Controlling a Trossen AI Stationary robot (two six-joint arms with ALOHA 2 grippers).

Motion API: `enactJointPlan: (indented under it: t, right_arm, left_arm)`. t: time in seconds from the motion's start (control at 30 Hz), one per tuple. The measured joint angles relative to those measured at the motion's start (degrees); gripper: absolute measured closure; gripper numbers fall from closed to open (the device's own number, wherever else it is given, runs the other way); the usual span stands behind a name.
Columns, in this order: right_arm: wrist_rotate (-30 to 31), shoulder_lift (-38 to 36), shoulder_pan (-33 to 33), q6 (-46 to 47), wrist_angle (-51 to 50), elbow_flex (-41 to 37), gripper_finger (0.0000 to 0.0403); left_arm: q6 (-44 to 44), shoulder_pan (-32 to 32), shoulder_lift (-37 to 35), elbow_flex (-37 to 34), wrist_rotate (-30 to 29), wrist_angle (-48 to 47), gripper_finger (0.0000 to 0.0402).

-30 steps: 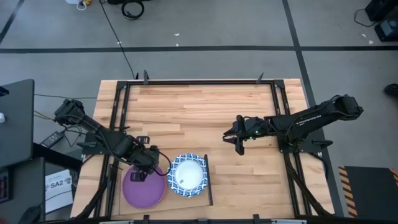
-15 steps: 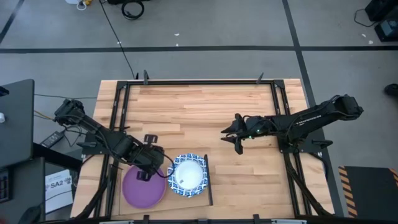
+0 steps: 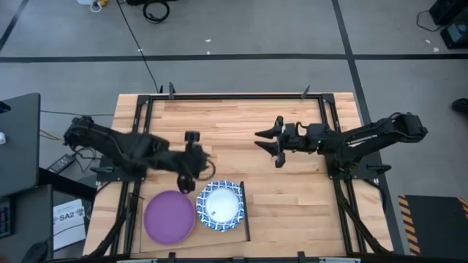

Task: Place and stack plates onto a shelf
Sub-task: Return to Home Position

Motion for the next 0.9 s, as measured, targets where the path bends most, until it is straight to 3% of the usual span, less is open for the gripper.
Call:
enactJointPlan:
  t: [0.27,0.4,0.67,0.9]
  right_arm:
    - [-5.61,-4.73,-2.55,0.42,2.27,-0.02,0.0242]
    - [-7.63,-9.58,-3.39,0.42,0.57,-0.02,0.0242]
    - [-7.88,-22.97,-5.45,0.63,-13.40,0.00,0.0242]
    - [-7.93,-32.60,-5.92,0.63,-24.91,0.00,0.0242]
  left_arm:
    - [5.35,7.65,-1.32,11.26,0.10,1.46,0.0230]
    - [5.83,10.36,-5.70,12.99,0.15,1.46,0.0230]
    - [3.20,11.77,-20.42,9.51,0.19,-0.36,0.0230]
    - [-3.38,11.48,-34.02,0.40,0.21,-0.70,0.0230]
